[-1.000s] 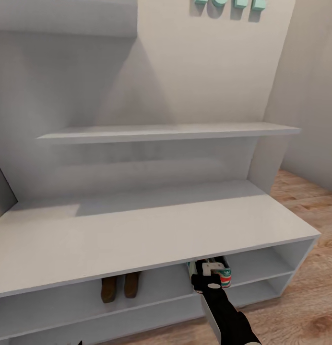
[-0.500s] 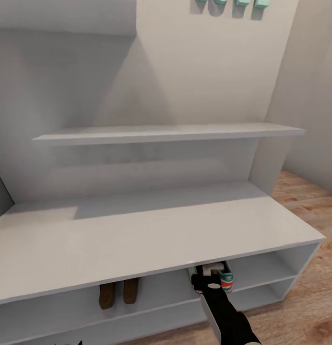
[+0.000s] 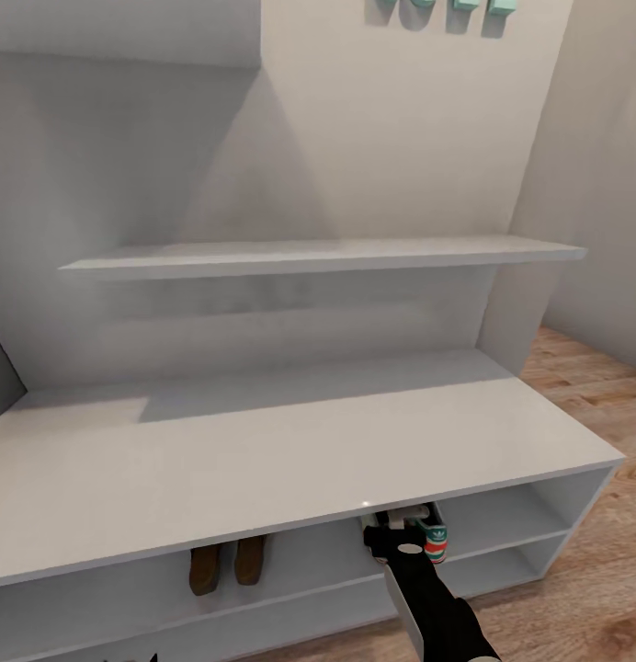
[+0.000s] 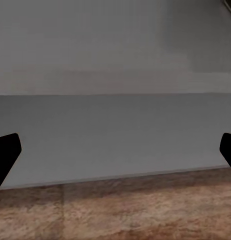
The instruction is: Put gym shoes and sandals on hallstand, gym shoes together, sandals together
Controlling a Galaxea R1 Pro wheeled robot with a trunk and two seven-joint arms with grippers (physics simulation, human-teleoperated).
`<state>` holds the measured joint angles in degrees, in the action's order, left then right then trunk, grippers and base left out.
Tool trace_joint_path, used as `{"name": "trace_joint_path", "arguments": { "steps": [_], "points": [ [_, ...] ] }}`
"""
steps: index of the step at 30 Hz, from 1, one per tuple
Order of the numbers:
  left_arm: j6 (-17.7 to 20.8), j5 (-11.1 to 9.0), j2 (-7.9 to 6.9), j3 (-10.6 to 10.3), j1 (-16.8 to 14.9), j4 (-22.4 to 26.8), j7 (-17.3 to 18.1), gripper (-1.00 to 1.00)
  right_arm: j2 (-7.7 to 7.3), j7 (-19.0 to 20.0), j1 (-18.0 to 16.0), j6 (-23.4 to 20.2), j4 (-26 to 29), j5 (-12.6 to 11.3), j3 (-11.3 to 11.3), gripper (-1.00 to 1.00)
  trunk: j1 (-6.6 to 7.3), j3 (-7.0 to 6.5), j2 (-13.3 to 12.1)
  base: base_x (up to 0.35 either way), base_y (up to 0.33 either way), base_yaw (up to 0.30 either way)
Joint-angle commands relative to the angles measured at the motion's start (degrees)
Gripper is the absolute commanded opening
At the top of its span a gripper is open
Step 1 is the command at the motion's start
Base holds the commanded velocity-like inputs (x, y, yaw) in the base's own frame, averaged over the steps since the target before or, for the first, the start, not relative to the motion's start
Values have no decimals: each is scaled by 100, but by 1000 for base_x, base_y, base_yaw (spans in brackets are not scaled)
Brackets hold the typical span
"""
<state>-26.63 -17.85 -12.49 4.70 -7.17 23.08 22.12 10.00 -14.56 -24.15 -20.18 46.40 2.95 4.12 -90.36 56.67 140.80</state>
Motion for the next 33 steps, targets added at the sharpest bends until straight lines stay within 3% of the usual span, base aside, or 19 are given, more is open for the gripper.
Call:
{"name": "trace_joint_path", "arguments": {
  "steps": [1,11,33],
  "points": [
    [7,-52,1,14,-3,-6,56,100,0,-21,-2,-44,8,31,10,100,1,5,2,0,0,0],
    [0,-52,1,15,-3,-6,56,100,0,-21,-2,-47,6,31,2,100,1,5,2,-50,0,0],
    [9,-52,-8,23,-3,-17,56,100,0,-21,-2,-45,1,35,11,100,1,5,2,-320,0,0]
  ]
}}
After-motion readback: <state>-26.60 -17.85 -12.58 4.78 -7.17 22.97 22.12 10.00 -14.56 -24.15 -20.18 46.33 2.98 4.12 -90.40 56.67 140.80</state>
